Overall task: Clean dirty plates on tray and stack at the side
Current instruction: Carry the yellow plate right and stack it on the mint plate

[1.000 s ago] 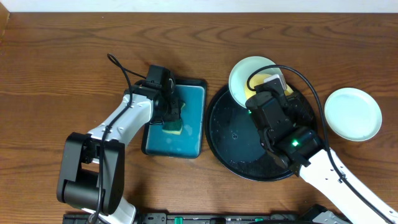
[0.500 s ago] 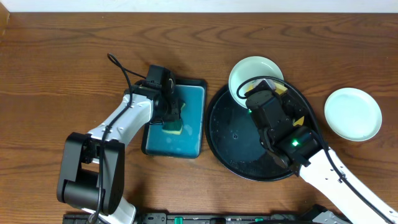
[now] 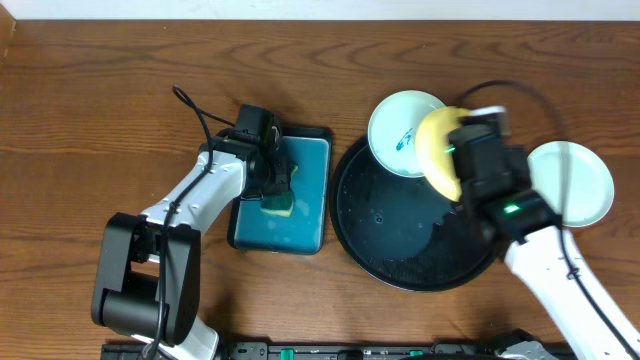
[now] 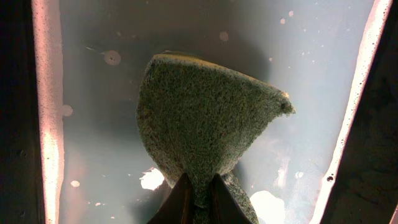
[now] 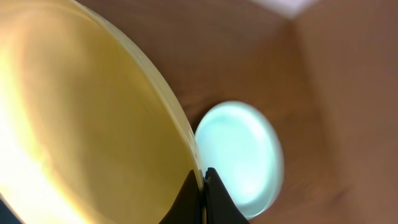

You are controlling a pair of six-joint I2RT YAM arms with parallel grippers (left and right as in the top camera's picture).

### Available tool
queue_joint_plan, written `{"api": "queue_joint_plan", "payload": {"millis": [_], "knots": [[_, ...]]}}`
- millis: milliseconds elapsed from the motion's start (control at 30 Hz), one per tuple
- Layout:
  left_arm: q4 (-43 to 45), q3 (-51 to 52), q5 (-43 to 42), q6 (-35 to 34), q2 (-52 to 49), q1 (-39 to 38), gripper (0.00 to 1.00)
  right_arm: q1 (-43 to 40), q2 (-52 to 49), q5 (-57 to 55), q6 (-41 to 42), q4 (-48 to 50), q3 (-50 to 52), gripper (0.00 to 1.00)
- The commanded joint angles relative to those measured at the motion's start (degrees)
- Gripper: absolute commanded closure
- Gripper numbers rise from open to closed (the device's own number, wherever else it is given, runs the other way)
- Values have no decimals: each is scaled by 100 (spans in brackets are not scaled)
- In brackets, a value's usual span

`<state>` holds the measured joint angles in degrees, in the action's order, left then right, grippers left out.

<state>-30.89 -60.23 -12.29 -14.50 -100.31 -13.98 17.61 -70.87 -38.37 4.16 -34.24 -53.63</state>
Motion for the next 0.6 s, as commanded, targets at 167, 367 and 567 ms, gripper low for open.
{"api": "queue_joint_plan", "payload": {"millis": [167, 367, 567], "knots": [[-35, 76, 13, 94, -66, 20, 92, -2417, -22, 2765, 2341, -22, -111, 99], [-35, 76, 13, 94, -66, 20, 92, -4218, -437, 3563, 2798, -28, -111, 99], [-35, 76, 13, 94, -66, 20, 93, -5143, -1147, 3740, 2927, 66, -111, 99]]}}
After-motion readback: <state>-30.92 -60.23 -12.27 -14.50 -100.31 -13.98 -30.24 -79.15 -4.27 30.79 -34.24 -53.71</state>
